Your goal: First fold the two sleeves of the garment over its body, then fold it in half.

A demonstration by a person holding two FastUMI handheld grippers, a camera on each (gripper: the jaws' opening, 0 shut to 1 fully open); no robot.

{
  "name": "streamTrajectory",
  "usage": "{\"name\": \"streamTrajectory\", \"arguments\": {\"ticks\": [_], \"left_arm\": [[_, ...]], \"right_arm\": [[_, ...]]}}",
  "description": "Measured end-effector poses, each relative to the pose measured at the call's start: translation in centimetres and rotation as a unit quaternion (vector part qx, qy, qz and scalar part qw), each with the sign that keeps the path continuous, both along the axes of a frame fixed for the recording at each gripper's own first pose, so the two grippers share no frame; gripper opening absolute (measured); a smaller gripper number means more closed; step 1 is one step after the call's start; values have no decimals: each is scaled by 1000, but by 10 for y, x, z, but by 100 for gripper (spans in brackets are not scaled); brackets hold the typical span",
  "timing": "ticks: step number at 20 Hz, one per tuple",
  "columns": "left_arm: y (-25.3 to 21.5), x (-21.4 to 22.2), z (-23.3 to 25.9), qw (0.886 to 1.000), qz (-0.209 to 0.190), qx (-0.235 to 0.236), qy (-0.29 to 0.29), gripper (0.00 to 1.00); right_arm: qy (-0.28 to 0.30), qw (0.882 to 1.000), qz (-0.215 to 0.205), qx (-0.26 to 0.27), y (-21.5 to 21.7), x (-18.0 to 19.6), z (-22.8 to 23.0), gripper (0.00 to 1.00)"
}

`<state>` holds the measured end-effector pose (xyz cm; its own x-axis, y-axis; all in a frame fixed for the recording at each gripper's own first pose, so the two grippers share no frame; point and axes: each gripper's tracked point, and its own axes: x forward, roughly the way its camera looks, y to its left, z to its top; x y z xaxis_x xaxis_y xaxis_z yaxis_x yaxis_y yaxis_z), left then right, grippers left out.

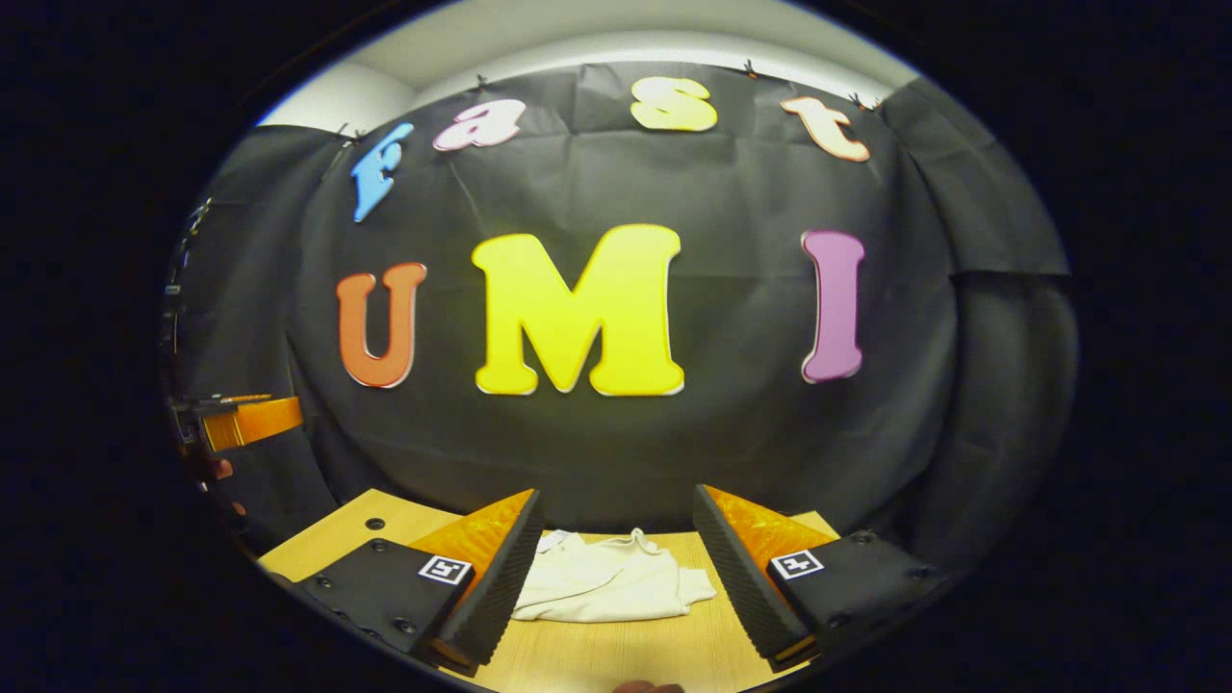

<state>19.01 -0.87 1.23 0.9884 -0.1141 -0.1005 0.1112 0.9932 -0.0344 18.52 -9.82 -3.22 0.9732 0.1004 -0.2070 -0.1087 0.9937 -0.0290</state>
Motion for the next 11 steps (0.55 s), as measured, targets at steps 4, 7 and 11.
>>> {"name": "streamTrajectory", "arguments": {"ticks": [4,7,11], "left_arm": [[-19,-65,17,1000,4,-15,-12,98],[-18,-101,11,1000,16,2,-24,98],[-33,-130,-4,1000,4,-11,-26,88]], "right_arm": [[-47,999,-1,-19,8,-55,36,96],[-53,998,-18,-15,13,-83,29,93],[-35,999,-22,11,23,-119,11,96]]}}
